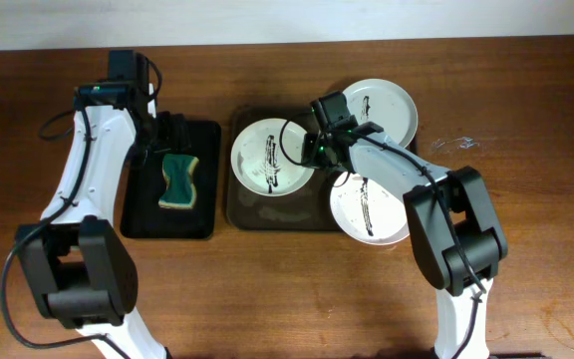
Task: Clean dirty plates on tray and stack at the side
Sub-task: 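Reach the left gripper to the sponge and the right gripper to the left plate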
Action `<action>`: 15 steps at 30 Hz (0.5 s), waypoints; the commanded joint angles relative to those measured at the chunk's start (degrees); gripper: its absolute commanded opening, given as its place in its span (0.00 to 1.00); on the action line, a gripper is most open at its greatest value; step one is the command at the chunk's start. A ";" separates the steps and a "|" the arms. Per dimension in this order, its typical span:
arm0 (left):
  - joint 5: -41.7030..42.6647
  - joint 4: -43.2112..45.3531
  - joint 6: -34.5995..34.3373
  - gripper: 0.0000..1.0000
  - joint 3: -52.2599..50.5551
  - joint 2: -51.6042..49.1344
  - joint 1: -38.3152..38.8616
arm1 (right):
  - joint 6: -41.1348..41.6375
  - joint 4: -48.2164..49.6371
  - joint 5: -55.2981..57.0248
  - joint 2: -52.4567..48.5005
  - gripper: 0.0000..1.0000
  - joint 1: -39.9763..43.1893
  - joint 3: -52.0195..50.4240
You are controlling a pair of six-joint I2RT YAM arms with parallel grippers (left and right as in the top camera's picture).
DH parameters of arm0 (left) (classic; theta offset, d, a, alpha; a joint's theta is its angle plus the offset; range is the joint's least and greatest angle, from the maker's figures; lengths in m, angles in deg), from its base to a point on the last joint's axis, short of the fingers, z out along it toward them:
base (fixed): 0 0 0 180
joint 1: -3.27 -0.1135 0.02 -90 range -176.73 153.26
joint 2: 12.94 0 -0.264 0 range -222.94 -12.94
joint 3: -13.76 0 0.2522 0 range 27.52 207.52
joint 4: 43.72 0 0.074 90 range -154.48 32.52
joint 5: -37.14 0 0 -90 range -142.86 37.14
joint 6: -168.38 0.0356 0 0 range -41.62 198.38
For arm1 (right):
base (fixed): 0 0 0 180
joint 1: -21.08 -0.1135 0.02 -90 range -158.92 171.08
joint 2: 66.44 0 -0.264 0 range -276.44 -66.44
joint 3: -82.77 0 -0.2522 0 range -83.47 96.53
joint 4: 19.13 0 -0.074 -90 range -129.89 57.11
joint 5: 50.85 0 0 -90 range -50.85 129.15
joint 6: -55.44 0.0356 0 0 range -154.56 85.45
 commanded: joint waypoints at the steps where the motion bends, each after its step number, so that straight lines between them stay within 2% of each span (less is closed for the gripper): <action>1: -0.68 -0.35 -0.46 1.00 0.70 -0.98 -0.20 | 0.00 -0.46 0.55 -1.84 0.04 -0.33 0.50; 7: -0.59 -0.98 1.70 1.00 0.68 -2.05 -0.20 | -0.02 -0.76 0.22 -1.84 0.04 -0.31 0.50; 9: 0.70 -0.98 5.01 1.00 0.63 -3.26 -0.20 | -0.02 -0.94 0.07 -1.84 0.04 -0.33 0.50; 11: 0.92 -0.96 5.53 1.00 0.63 -4.42 -0.20 | -0.02 -1.20 0.02 -1.84 0.04 -0.33 0.50; 15: 1.33 -0.79 9.18 0.94 0.63 -6.58 -0.20 | -0.04 -1.20 -0.13 -1.84 0.04 -0.31 0.50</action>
